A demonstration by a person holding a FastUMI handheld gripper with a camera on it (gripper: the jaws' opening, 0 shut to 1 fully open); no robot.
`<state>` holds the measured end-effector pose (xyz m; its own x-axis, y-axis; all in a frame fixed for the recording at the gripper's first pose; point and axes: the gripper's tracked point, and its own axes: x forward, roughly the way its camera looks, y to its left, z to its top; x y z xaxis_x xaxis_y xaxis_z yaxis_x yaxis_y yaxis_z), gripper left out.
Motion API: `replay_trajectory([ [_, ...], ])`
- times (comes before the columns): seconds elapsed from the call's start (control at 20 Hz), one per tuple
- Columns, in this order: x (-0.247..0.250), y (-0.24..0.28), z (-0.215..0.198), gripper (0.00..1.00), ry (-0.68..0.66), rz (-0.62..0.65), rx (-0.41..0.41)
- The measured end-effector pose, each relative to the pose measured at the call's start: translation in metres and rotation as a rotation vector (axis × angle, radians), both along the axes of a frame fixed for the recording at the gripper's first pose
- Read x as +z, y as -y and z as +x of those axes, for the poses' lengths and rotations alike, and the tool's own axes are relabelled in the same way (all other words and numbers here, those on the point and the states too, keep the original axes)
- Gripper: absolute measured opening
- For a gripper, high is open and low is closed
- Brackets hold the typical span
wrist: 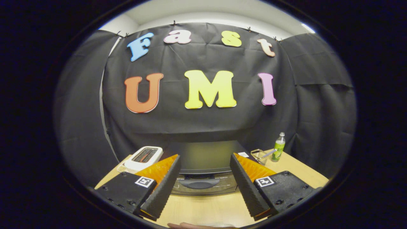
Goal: Open the toaster oven, put the food inside, and close the toaster oven door.
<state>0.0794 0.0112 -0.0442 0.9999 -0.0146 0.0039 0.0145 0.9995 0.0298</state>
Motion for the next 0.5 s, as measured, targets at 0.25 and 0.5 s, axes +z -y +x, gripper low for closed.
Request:
replay_trajectory([
  [0.25, -0.036, 0.017, 0.048, 1.0, -0.056, -0.003, -0.044],
  [0.5, -0.079, 0.007, 0.073, 1.0, -0.166, 0.045, -0.032],
])
